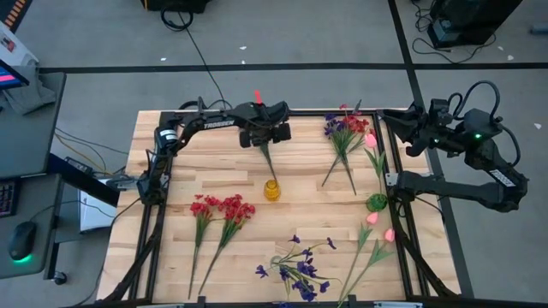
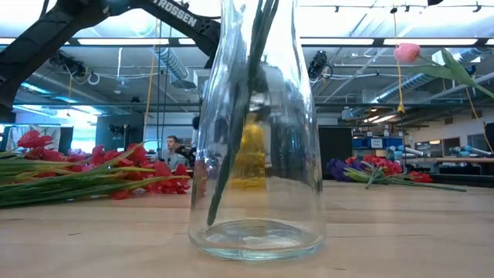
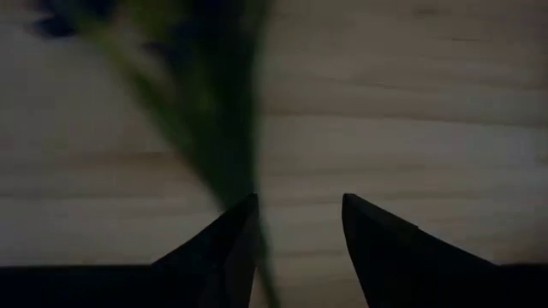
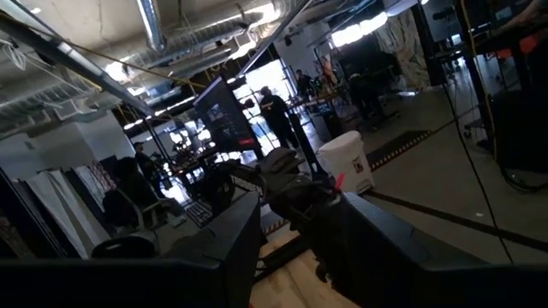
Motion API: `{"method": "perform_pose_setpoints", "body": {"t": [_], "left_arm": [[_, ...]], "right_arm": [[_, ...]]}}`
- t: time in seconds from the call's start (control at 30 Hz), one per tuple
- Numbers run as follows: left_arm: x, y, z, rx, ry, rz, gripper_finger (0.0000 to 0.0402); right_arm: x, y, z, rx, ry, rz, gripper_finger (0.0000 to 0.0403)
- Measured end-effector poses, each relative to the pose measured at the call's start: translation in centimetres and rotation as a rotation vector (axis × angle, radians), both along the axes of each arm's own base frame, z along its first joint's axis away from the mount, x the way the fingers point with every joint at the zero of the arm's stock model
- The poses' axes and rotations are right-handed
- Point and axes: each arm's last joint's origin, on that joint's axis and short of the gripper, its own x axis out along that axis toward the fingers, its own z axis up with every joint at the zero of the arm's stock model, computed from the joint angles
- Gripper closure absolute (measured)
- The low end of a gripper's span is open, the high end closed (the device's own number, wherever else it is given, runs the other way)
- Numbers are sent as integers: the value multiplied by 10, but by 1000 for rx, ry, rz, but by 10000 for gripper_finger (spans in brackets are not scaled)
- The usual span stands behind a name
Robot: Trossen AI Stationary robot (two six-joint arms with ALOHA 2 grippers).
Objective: Sort flowers into vase by color
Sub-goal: Put the left purple flower into the yellow vase
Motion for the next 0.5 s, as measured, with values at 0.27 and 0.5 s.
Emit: {"method": "perform_pose_setpoints", "body": {"t": [0.27, 0.5], "left_arm": [[-6, -6, -4, 18, 93, 102, 227], [-1, -4, -19, -24, 90, 124, 211]], "right_arm": [[1, 2, 0, -30, 11, 65, 232], [1, 2, 0, -35, 13, 81, 232]]}}
